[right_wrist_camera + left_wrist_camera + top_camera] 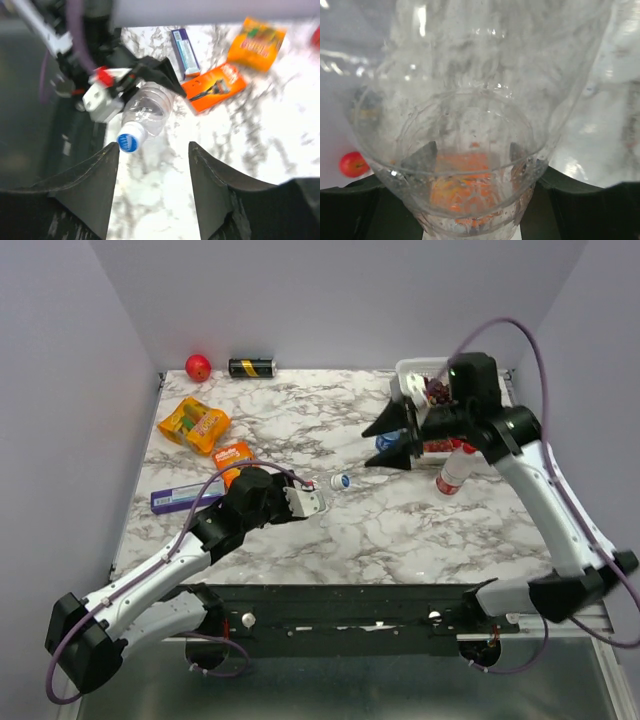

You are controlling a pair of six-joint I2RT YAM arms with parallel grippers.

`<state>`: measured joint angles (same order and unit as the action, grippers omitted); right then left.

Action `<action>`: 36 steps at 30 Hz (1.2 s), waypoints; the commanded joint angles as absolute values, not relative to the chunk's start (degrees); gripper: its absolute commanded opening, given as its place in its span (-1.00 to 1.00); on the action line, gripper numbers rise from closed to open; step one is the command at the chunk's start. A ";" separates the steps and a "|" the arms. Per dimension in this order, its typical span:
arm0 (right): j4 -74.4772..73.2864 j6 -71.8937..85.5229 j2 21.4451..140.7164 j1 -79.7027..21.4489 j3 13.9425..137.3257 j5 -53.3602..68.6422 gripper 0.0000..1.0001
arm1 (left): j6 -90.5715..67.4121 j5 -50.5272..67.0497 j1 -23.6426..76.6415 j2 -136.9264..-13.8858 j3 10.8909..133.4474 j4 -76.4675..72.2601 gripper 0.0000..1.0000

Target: Screw on the bottle caps

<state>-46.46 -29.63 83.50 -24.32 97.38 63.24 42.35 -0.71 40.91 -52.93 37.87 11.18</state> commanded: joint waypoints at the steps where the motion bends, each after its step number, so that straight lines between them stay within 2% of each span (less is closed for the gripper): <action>1: -48.33 -72.25 68.60 -28.56 81.26 56.17 0.34 | 35.59 17.22 40.17 -53.43 40.86 23.90 -1.00; 6: -49.48 -80.50 62.32 -35.48 74.36 51.25 0.36 | 37.35 19.34 40.25 -55.63 42.54 23.64 -1.00; 12: -50.71 -80.51 64.15 -40.25 75.67 48.08 0.32 | 39.02 21.00 40.25 -58.27 45.26 22.50 -1.00; 23: -53.00 -81.47 67.85 -42.36 78.75 45.35 0.22 | 41.39 22.67 40.25 -60.73 47.73 21.71 -1.00; 35: -53.79 -83.14 69.96 -42.36 79.36 42.01 -0.20 | 42.54 22.59 40.25 -59.24 47.29 21.18 -1.00; 36: -53.96 -83.23 70.22 -42.28 79.45 41.75 -0.33 | 42.45 22.41 40.25 -59.06 47.29 20.66 -1.00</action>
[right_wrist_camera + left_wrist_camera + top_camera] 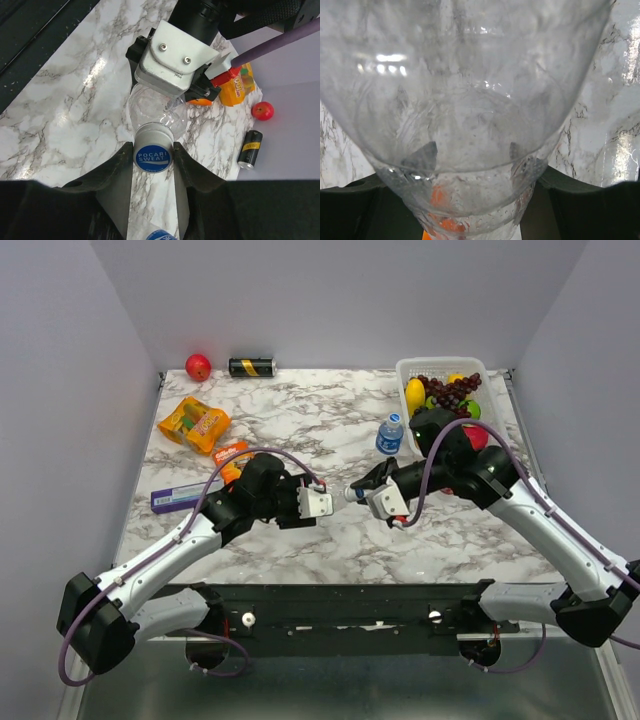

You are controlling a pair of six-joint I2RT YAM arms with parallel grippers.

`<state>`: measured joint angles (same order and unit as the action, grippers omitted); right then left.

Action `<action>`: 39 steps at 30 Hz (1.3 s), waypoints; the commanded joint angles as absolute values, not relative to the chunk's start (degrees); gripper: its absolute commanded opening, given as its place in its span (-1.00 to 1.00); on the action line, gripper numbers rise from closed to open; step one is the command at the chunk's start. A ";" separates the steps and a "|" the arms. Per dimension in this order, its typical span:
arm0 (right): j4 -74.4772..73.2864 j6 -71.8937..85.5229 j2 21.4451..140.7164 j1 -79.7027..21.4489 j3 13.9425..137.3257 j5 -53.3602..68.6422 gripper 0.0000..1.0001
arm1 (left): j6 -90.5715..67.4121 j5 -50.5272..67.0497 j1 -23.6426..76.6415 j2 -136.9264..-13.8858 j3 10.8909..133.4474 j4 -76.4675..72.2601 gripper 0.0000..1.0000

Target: Screw on the bottle caps

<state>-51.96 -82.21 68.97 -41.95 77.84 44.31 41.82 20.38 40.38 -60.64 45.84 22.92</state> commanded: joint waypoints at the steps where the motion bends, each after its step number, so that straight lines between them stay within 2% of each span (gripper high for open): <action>1: -54.23 -82.01 71.01 -42.36 80.06 41.40 -0.44 | 41.84 22.24 40.25 -58.98 47.02 20.31 -1.00; 2: -53.10 -79.30 71.62 -42.45 80.50 40.79 -0.55 | 41.14 21.54 40.25 -58.80 46.76 19.61 -1.00; 3: -51.95 -75.45 72.50 -42.45 81.20 39.04 -0.74 | 39.22 18.40 40.25 -58.62 46.41 16.21 -1.00; 6: -51.23 -53.32 80.66 -41.67 89.97 33.86 -0.99 | 31.82 8.14 40.34 -57.57 44.74 6.55 -1.00; 7: -52.28 -41.86 83.29 -40.96 93.13 33.84 -0.99 | 31.73 4.78 40.78 -57.31 44.04 4.24 -1.00; 8: -56.04 -36.62 88.89 -40.00 99.95 34.80 -0.99 | 32.16 -0.04 41.39 -56.87 43.60 1.26 -1.00; 10: -60.18 -22.15 94.28 -37.71 105.88 37.08 -0.99 | 36.53 -13.80 43.24 -57.39 42.28 -8.32 -1.00; 11: -65.95 -18.76 100.22 -36.84 111.91 38.66 -0.99 | 39.96 -16.76 43.59 -58.70 41.93 -11.31 -1.00; 13: -67.50 -10.60 102.13 -34.55 111.46 45.33 -0.99 | 53.48 -23.16 44.64 -60.02 38.79 -22.45 -1.00; 14: -65.50 -9.16 101.78 -34.02 110.14 47.09 -0.99 | 58.66 -23.55 45.08 -60.99 36.76 -27.72 -1.00; 15: -65.13 -7.84 101.78 -32.97 108.65 52.16 -0.99 | 70.98 -23.21 45.26 -61.61 34.65 -38.13 -1.00; 17: -65.39 -2.31 103.35 -31.65 108.90 60.08 -0.99 | 82.99 -18.84 45.53 -63.53 27.80 -47.33 -1.00; 18: -64.00 1.37 104.40 -30.07 108.20 69.60 -0.99 | 87.84 -16.46 45.44 -63.81 25.25 -54.68 -1.00; 19: -61.29 12.11 104.76 -29.28 104.97 75.09 -0.99 | 95.29 -14.09 45.53 -63.90 20.87 -56.67 -1.00; 21: -45.84 27.70 105.29 -28.22 100.21 85.29 -0.99 | 98.08 -10.02 46.14 -62.15 17.77 -56.52 -1.00; 25: -44.48 28.99 107.57 -27.69 105.20 86.57 -0.97 | 94.94 -15.46 48.95 -58.89 17.05 -47.74 -1.00; 26: -43.25 28.92 107.67 -27.51 106.51 86.66 -0.86 | 92.05 -16.51 49.04 -57.93 17.49 -46.33 -1.00; 27: -43.16 28.31 107.58 -26.64 107.39 84.57 -0.61 | 90.63 -18.61 49.04 -57.48 17.93 -42.75 -1.00; 29: -43.24 24.38 106.71 -25.23 110.02 81.32 -0.46 | 85.90 -20.12 49.04 -55.47 20.55 -36.34 -1.00; 30: -43.59 22.26 106.44 -23.40 111.17 76.95 -0.15 | 80.21 -20.30 49.04 -54.59 22.05 -25.51 -1.00; 31: -43.94 19.71 106.00 -22.33 112.23 74.56 -0.10 | 76.42 -18.48 49.04 -53.54 24.84 -19.92 -1.00; 32: -44.03 14.12 104.60 -21.37 113.19 72.01 -0.08 | 73.24 -17.41 49.04 -51.87 26.09 -14.73 -1.00; 33: -44.03 10.50 103.72 -20.05 114.42 67.11 0.04 | 66.69 -16.36 49.04 -51.33 27.23 -5.72 -1.00; 34: -44.64 5.24 102.32 -19.95 114.78 65.32 0.09 | 63.40 -11.13 49.13 -50.89 30.64 -0.23 -1.00; 35: -47.17 -9.34 100.48 -20.04 114.44 63.82 0.12 | 60.15 -9.25 49.04 -50.63 32.07 5.65 -1.00; 37: -46.76 -21.92 92.40 -21.26 106.82 61.53 0.15 | 49.81 -4.33 48.78 -50.89 36.27 15.96 -1.00; 39: -45.97 -37.65 83.47 -22.49 99.71 60.30 0.20 | 45.89 5.77 48.26 -51.15 38.22 24.03 -1.00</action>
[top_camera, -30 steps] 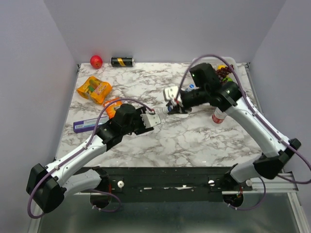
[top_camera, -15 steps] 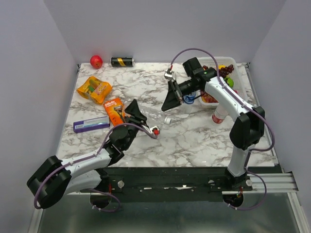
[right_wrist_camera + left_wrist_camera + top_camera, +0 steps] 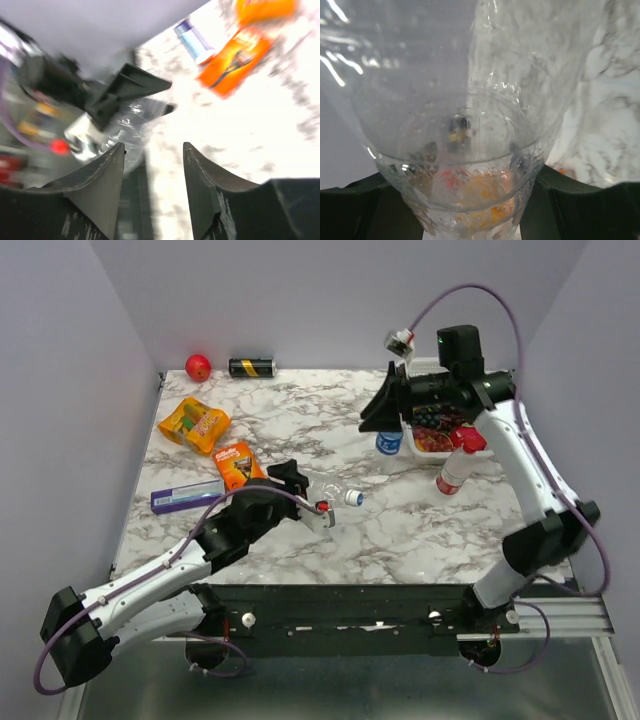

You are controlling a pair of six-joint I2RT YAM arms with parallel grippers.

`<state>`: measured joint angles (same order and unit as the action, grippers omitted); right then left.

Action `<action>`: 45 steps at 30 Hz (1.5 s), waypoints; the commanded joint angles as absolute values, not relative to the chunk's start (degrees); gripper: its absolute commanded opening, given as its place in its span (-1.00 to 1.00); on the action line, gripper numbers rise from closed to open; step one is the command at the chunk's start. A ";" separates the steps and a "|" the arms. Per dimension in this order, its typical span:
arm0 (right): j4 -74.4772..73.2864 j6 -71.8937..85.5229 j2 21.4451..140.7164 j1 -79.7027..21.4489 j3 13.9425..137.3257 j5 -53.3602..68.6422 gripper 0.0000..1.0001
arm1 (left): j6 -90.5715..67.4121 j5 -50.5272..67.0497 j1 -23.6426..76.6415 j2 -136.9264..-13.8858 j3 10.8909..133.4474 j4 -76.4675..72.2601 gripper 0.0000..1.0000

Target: Screw on the bottle caps

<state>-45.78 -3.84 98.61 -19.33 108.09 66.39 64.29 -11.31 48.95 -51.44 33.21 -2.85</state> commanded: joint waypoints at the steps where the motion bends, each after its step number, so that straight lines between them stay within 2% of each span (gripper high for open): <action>1: -46.40 -42.58 81.06 -23.02 94.45 59.77 0.22 | 43.70 8.58 47.99 -51.07 39.19 25.82 -1.00; 5: -55.52 -71.20 71.65 -27.24 85.10 56.61 0.25 | 39.13 16.16 47.29 -51.59 39.99 29.00 -1.00; 9: -58.26 -82.86 65.75 -31.89 78.93 52.75 0.29 | 37.18 18.80 46.58 -52.56 40.52 29.27 -1.00; 13: -60.64 -87.62 64.95 -36.99 77.61 50.11 0.28 | 35.78 19.42 45.79 -53.87 41.92 27.78 -1.00; 20: -64.68 -89.92 67.59 -40.25 79.63 48.96 0.22 | 35.42 19.69 45.35 -55.98 44.65 26.28 -1.00; 33: -61.88 -87.19 70.40 -42.36 81.30 48.43 0.08 | 37.62 20.04 45.26 -57.30 46.76 25.93 -1.00; 37: -61.79 -87.01 70.75 -42.54 81.91 49.48 -0.13 | 37.71 20.04 45.35 -57.74 46.85 25.23 -1.00; 41: -60.74 -84.04 71.54 -42.63 82.35 49.83 -0.25 | 37.71 19.25 45.35 -58.09 47.02 24.08 -1.00; 43: -58.46 -79.13 72.59 -42.63 82.62 48.87 -0.46 | 37.53 18.55 45.35 -58.09 47.20 23.03 -1.00; 45: -53.19 -65.79 74.43 -42.71 83.75 47.29 -0.63 | 36.83 16.02 45.26 -57.83 46.93 21.20 -1.00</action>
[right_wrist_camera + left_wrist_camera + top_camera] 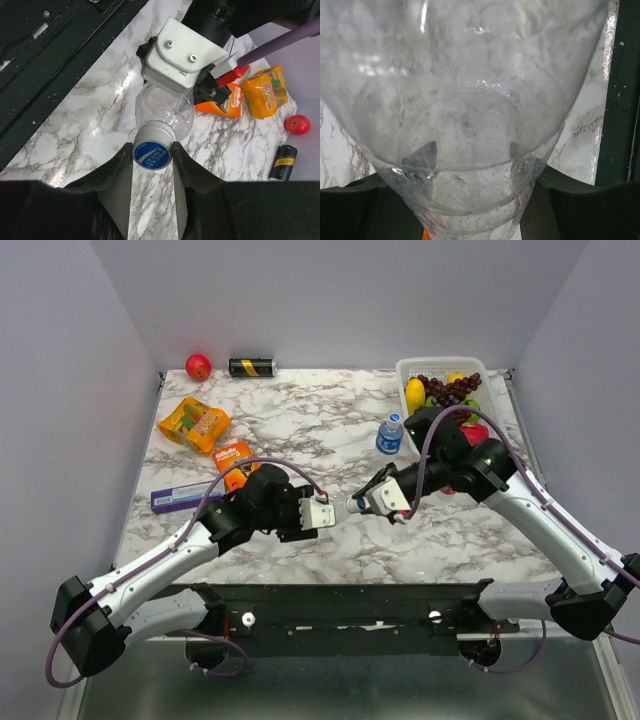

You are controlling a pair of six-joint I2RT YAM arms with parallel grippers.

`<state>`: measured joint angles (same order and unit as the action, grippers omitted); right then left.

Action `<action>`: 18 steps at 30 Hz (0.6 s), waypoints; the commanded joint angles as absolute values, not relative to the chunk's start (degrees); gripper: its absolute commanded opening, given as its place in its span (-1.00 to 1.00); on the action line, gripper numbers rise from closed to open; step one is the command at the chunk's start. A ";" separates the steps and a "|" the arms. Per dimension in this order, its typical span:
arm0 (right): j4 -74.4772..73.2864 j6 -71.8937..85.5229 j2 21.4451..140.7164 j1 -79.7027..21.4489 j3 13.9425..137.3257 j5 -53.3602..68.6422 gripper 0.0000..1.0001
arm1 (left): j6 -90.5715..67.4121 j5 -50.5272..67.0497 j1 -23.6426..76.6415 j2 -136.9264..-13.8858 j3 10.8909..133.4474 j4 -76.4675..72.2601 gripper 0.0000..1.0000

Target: Screw on the bottle caps

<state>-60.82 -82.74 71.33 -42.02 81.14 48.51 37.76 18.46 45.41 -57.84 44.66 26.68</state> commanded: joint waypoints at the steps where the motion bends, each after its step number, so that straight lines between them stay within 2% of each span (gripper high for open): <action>1: -52.22 -61.48 77.14 -42.63 84.72 45.11 -0.73 | 36.22 14.08 45.35 -57.57 46.76 19.96 -1.00; 3: -52.03 -50.57 80.05 -42.01 88.76 43.78 -0.81 | 33.67 8.56 45.35 -56.96 45.97 15.85 -1.00; 4: -52.03 -46.80 81.55 -41.05 90.34 43.60 -0.94 | 32.97 5.92 45.26 -56.69 45.71 14.17 -1.00; 5: -51.60 -39.62 83.82 -40.35 92.27 43.77 -0.99 | 32.26 3.37 45.35 -56.08 44.75 12.32 -1.00; 10: -50.97 -22.35 89.99 -36.31 97.46 44.47 -0.99 | 33.65 -17.16 46.23 -54.67 41.84 -2.78 -1.00; 12: -52.20 -17.16 92.71 -35.43 99.31 44.56 -0.99 | 36.72 -20.73 46.41 -54.93 40.17 -9.28 -1.00; 14: -52.91 -11.73 94.47 -34.19 101.95 45.17 -0.99 | 42.34 -27.38 47.28 -55.89 38.51 -13.77 -1.00; 18: -52.12 -0.46 97.73 -31.03 103.80 49.21 -0.99 | 58.59 -35.50 49.39 -58.62 33.85 -32.81 -1.00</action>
